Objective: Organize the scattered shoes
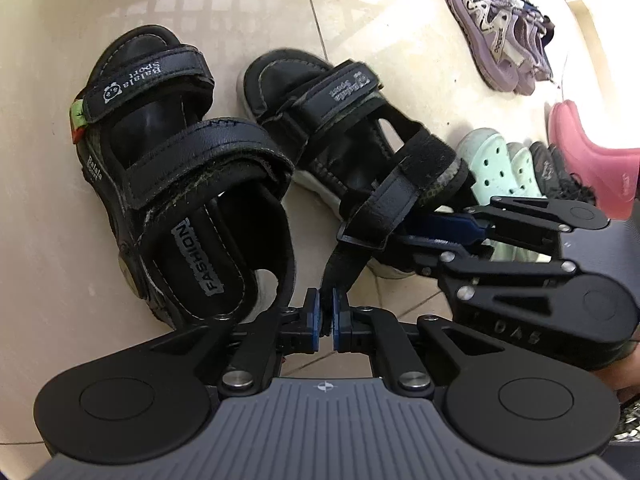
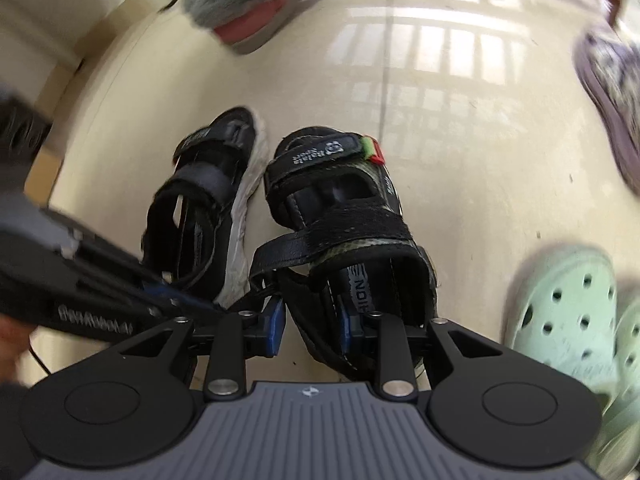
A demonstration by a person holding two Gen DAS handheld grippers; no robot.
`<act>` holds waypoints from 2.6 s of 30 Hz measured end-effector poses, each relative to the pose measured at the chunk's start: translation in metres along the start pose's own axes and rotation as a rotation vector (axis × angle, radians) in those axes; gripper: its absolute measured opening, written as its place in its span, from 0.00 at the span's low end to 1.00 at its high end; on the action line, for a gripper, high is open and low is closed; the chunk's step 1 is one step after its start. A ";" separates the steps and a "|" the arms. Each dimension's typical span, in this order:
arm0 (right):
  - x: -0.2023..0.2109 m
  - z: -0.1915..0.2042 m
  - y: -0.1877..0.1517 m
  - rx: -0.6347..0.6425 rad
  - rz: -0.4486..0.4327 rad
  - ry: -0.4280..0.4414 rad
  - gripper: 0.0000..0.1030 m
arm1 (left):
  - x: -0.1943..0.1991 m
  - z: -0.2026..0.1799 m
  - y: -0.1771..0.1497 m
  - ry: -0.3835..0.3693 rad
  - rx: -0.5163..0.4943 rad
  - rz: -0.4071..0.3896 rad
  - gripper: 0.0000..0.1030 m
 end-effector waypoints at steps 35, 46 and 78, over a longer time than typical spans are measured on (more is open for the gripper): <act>-0.014 0.050 0.034 0.251 -0.024 -0.094 0.07 | 0.075 0.025 -0.026 0.132 -0.037 -0.233 0.31; 0.003 0.053 0.032 0.237 -0.018 -0.004 0.56 | 0.081 0.059 -0.035 0.165 0.047 -0.252 0.34; 0.005 0.043 0.053 0.033 -0.077 -0.135 0.24 | 0.039 0.046 0.005 -0.035 0.114 -0.180 0.42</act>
Point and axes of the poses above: each gripper's, at about its wrist camera, not at the fingertips, and x roughly against the way its jaws point, z to its left, y to its top, the point moved 1 cm from there along -x, roughly the way its jaws point, and after that the axes turned 15 degrees about z, right-handed, at the moved point
